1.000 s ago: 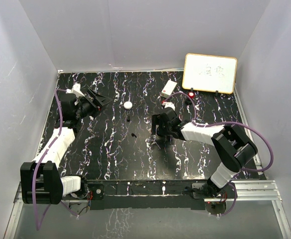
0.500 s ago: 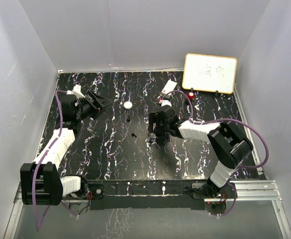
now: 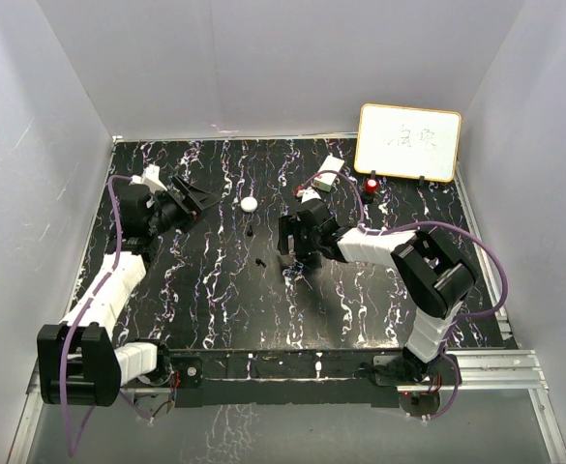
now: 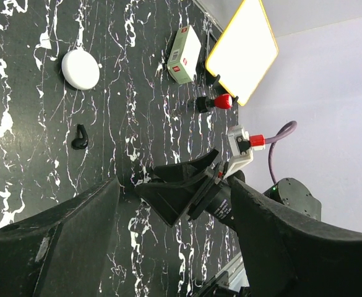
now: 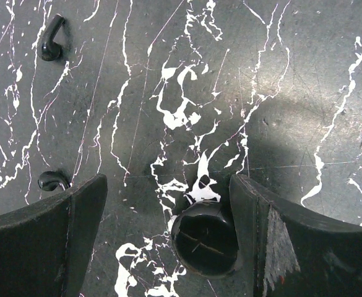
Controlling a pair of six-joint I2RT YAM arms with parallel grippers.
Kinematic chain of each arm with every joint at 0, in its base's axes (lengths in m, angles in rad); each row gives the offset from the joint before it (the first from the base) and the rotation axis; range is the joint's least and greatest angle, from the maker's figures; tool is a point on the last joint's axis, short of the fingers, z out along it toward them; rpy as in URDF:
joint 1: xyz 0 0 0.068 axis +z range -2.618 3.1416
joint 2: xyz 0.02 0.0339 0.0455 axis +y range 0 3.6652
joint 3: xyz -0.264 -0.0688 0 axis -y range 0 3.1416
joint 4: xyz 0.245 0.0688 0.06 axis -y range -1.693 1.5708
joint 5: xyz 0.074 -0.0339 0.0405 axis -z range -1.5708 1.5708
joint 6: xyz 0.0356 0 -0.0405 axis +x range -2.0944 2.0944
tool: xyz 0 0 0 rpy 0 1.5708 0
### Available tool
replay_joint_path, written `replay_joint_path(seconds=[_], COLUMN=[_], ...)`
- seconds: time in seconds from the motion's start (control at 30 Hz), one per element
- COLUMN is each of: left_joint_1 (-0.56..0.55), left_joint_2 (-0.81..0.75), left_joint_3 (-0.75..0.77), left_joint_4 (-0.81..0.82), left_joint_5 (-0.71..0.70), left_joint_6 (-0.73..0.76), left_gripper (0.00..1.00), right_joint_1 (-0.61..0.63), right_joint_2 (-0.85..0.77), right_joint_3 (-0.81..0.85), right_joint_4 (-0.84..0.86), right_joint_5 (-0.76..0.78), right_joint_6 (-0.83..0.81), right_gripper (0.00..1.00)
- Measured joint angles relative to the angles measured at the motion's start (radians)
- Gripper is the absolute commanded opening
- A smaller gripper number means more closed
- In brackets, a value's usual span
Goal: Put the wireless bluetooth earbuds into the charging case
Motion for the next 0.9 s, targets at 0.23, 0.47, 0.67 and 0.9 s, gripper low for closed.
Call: replay_joint_path(seconds=[0.23, 0.47, 0.67, 0.9], left_joint_1=[-0.019, -0.054, -0.080, -0.105], left_joint_2=[-0.022, -0.028, -0.039, -0.040], left_joint_3=[0.000, 0.000, 0.000, 0.000], left_joint_4=[-0.007, -0.026, -0.029, -0.029], left_joint_5=[0.000, 0.000, -0.001, 0.000], left_joint_6=[0.000, 0.000, 0.000, 0.000], left_gripper=[0.72, 0.72, 0.73, 0.73], right_joint_1=[0.005, 0.001, -0.005, -0.009], right_joint_2=[0.001, -0.024, -0.105, -0.158], right_joint_3=[0.000, -0.037, -0.135, -0.204], right_joint_4=[-0.002, 0.006, 0.010, 0.042], right_joint_5=[0.033, 0.057, 0.046, 0.004], right_joint_6=[-0.027, -0.100, -0.174, -0.236], right_gripper=[0.80, 0.82, 0.82, 0.78])
